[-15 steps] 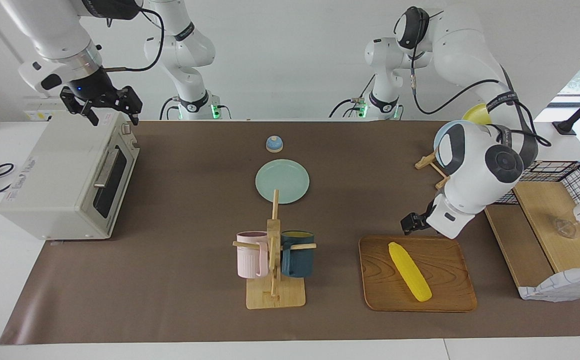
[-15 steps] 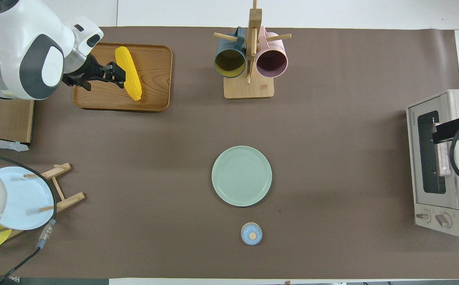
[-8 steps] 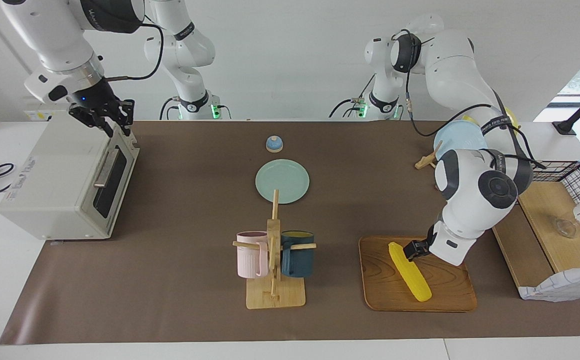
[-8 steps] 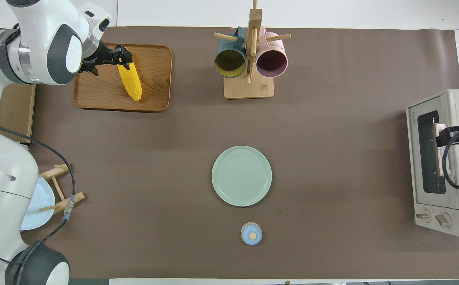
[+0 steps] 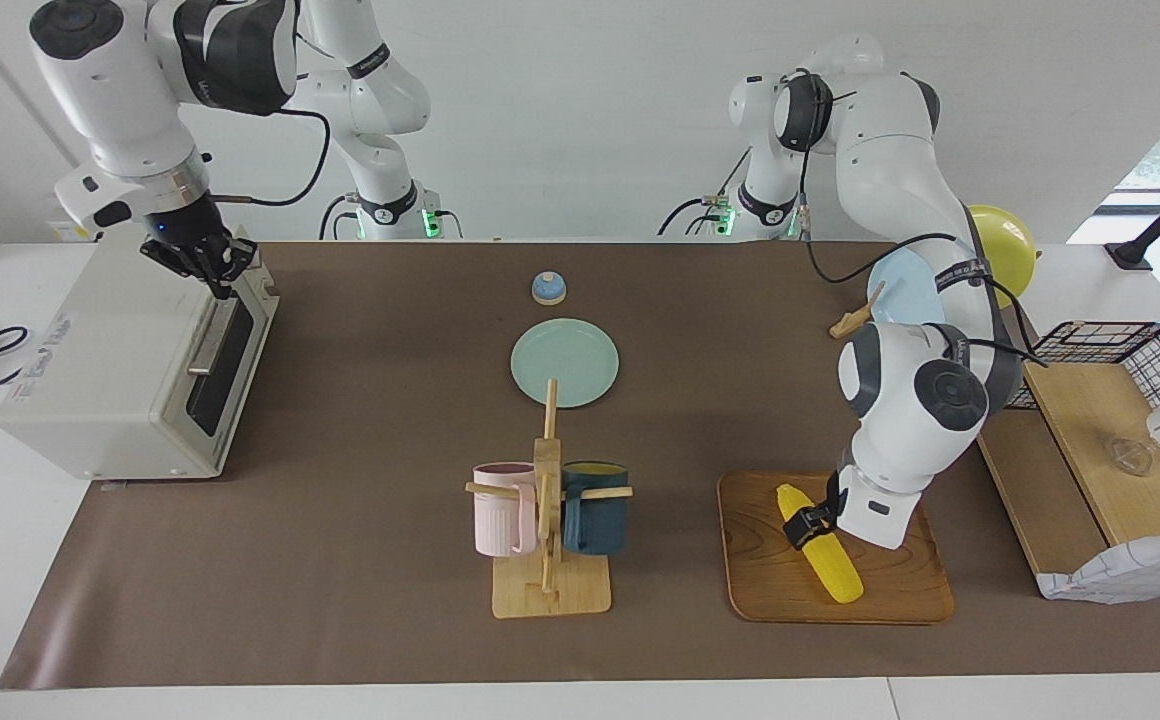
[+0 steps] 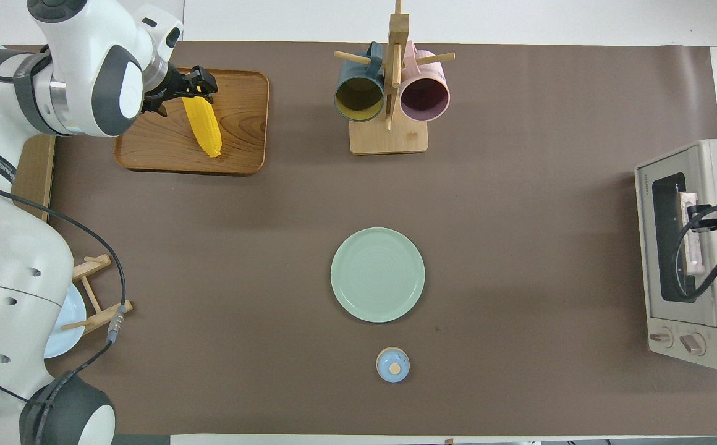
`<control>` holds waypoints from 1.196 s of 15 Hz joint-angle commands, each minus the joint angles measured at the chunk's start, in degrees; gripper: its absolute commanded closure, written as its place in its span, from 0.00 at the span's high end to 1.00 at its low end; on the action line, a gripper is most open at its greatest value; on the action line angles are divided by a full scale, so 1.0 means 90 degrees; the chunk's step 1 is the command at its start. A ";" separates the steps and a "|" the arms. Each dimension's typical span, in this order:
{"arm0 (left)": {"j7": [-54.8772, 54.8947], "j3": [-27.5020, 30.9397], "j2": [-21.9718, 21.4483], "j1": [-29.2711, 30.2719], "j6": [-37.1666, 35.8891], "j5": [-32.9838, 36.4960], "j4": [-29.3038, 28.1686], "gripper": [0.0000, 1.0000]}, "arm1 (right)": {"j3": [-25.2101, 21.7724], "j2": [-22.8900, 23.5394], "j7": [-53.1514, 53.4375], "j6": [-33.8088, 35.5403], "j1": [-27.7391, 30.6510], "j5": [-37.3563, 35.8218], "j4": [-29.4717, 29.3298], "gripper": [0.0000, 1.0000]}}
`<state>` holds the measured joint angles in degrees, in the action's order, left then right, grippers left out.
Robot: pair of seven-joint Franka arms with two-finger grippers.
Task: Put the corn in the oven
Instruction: 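Close the left gripper on the corn and lift it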
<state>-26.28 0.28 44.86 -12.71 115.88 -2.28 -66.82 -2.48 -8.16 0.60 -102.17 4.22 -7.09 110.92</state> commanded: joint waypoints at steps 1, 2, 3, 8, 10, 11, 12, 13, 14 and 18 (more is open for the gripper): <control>-0.0176 0.0135 0.0025 -0.0043 0.0249 -0.0079 -0.0154 1.00 | 0.0041 -0.0236 0.0246 -0.0395 0.0185 -0.0081 0.0497 0.00; -0.0176 0.0144 0.0045 -0.0042 0.0259 -0.0069 -0.0154 1.00 | 0.0041 -0.0236 0.0236 -0.0532 0.0253 -0.0081 0.0614 0.00; -0.0176 0.0212 0.0055 -0.0052 0.0249 -0.0020 -0.0144 1.00 | 0.0041 -0.0236 0.0256 -0.0630 0.0264 -0.0081 0.0741 0.00; -0.0176 0.0232 0.0055 -0.0052 0.0590 0.0068 -0.0348 0.99 | 0.0041 -0.0158 0.0168 -0.0826 0.0508 -0.0081 0.0888 0.00; -0.0253 0.0232 0.0055 -0.0062 0.0669 0.0058 -0.0368 0.88 | 0.0041 -0.0148 0.0217 -0.0991 0.0498 -0.0081 0.1054 0.00; -0.0399 0.0232 0.0055 -0.0062 0.0775 0.0068 -0.0407 0.83 | 0.0041 -0.0148 0.0207 -0.1089 0.0508 -0.0081 0.1103 0.00; -0.0449 0.0232 0.0045 -0.0081 0.0912 0.0068 -0.0504 0.76 | 0.0041 -0.0129 0.0217 -0.1099 0.0508 -0.0081 0.1104 0.00; -0.0449 0.0232 0.0026 -0.0072 0.0971 0.0068 -0.0582 0.67 | 0.0041 -0.0071 0.0217 -0.1109 0.0537 -0.0081 0.1104 0.00; -0.0449 0.0232 0.0016 -0.0072 0.0962 0.0058 -0.0583 0.50 | 0.0041 -0.0060 0.0217 -0.1109 0.0576 -0.0081 0.1104 0.00; -0.0488 0.0242 -0.0101 -0.0081 0.0699 -0.0166 -0.0554 0.00 | 0.0041 -0.0060 0.0148 -0.1100 0.0625 -0.0081 0.1113 0.00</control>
<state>-29.74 1.90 45.41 -12.99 122.75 -2.38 -70.60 -2.58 -8.26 1.68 -110.82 8.74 -7.15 119.93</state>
